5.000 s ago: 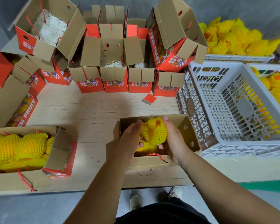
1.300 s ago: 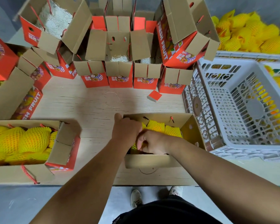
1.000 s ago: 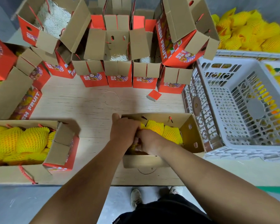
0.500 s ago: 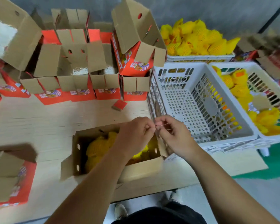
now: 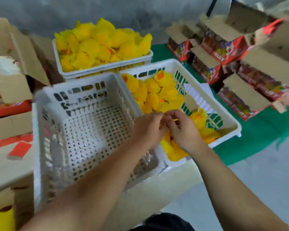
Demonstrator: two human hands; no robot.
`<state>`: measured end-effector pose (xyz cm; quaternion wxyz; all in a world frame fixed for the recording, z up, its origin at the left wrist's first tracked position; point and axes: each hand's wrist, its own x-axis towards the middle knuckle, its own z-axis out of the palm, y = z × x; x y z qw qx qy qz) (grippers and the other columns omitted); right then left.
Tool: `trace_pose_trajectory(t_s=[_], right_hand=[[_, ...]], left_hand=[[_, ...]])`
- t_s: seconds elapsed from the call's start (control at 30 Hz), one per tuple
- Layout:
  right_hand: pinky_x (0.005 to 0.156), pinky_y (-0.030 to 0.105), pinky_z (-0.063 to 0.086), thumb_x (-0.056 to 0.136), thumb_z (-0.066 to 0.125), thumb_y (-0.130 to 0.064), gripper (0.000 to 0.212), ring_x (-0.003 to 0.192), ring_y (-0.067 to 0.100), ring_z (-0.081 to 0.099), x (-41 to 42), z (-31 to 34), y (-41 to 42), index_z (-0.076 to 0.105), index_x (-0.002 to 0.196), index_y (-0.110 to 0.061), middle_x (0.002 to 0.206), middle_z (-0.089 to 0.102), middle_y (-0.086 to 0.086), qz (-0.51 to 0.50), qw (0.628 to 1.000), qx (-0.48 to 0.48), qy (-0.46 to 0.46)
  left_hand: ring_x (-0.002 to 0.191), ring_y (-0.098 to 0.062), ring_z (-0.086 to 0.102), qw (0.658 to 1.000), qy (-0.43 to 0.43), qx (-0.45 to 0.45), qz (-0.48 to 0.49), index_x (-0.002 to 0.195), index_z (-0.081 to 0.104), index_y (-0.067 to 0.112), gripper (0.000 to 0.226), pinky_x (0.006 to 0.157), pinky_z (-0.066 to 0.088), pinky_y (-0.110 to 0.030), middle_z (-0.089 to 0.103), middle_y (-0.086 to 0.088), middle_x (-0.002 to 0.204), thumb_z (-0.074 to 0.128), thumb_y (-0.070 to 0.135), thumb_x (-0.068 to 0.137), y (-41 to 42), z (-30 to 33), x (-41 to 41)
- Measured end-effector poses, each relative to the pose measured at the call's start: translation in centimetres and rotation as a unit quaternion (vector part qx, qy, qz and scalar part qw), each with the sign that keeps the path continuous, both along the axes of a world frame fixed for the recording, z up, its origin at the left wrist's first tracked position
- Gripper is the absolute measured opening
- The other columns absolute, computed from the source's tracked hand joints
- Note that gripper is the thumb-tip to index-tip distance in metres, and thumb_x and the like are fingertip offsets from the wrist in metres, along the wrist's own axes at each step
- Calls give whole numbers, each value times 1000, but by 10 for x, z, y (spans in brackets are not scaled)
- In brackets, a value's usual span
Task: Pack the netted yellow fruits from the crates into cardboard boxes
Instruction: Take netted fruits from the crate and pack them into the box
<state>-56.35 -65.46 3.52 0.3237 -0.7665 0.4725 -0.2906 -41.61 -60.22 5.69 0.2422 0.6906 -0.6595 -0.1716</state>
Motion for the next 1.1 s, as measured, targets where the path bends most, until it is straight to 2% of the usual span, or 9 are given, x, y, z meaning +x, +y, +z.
trace_pose_trajectory(t_s=[0.13,0.23,0.3,0.37,0.57,0.7,0.83,0.97,1.1], right_hand=[[87,38,50,93,62,-19,40,113,35,61,-50,-24,-88,56,133,-20,123,65,11,12,958,37,284],[113,50,35,88,70,-24,80,145,37,30,-65,-38,-137,28,155,-29,158,35,12,92,825,27,557],[117,47,25,84,75,-22,94,152,33,13,-65,-51,-149,20,159,-29,166,18,10,123,759,31,639],[116,44,23,87,73,-23,86,151,30,10,-62,-63,-153,26,159,-29,166,17,8,100,750,25,653],[110,48,36,72,81,-54,83,133,32,41,-65,-54,-149,43,144,-33,146,49,4,6,871,-20,491],[85,48,58,67,81,-65,69,100,22,65,-51,-34,-132,48,125,-43,110,65,-6,-32,980,171,97],[74,36,63,59,88,-66,72,97,22,75,-42,-30,-118,64,119,-33,104,77,-3,16,912,365,-185],[85,47,59,67,90,-52,68,104,29,73,-46,-33,-127,62,126,-32,117,73,7,71,876,426,-215],[76,36,60,72,84,-61,65,102,24,74,-42,-33,-124,65,128,-32,119,74,7,116,849,486,-171]], left_hand=[[103,-27,67,994,-92,50,-4,109,67,29,19,79,52,-39,71,2,109,53,38,101,-60,-25,-19],[96,-24,68,994,-81,46,50,108,68,33,16,72,54,-38,71,7,108,57,36,99,-77,-35,-17],[91,-20,68,995,-53,30,76,108,67,35,15,68,56,-37,70,10,109,56,38,98,-78,-38,-16],[89,-15,68,996,-38,34,80,108,64,38,15,66,57,-36,69,14,108,54,42,98,-76,-37,-16],[89,-15,67,993,-43,75,86,109,62,39,16,68,59,-37,67,17,107,53,48,99,-76,-31,-18],[99,-10,67,991,-36,90,88,131,52,45,52,76,58,-35,66,22,117,43,76,91,-76,-30,-17],[113,-12,64,995,-39,66,68,149,39,46,73,85,59,-40,56,19,141,28,86,90,-75,-31,-14],[102,-4,62,997,-13,50,56,140,50,45,56,78,55,-34,54,23,131,39,77,95,-75,-34,-11],[87,-8,62,997,-16,19,79,102,56,40,30,65,51,-33,58,21,95,48,68,98,-73,-38,-10]])
